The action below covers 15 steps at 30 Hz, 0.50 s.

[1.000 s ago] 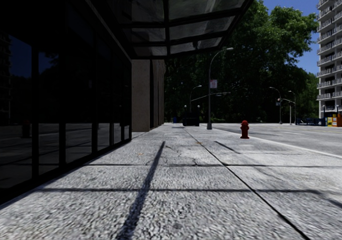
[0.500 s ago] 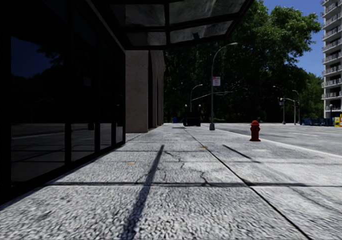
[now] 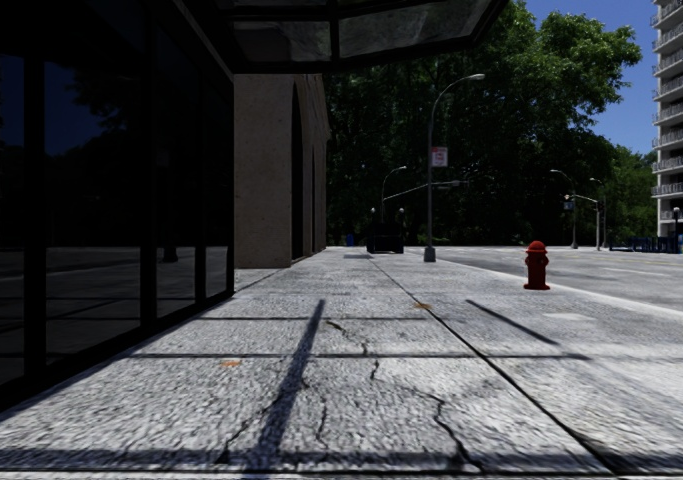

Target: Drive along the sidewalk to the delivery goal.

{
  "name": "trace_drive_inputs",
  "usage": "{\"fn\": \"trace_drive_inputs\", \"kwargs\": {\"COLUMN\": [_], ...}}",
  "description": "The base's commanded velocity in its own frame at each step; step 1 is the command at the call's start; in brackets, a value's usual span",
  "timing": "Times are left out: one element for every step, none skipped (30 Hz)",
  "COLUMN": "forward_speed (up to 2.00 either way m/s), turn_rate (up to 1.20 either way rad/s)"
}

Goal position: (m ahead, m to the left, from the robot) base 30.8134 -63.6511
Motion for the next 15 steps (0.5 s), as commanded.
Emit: {"fn": "trace_drive_inputs", "kwargs": {"forward_speed": [2.0, 2.0, 2.0, 2.0, 2.0, 2.0, 2.0, 2.0, 2.0, 2.0, 2.0, 2.0, 2.0, 2.0, 2.0], "turn_rate": [0.0, 0.0, 0.0, 0.0, 0.0, 0.0, 0.0, 0.0, 0.0, 0.0, -0.04, -0.08, -0.1, -0.15, -0.15]}}
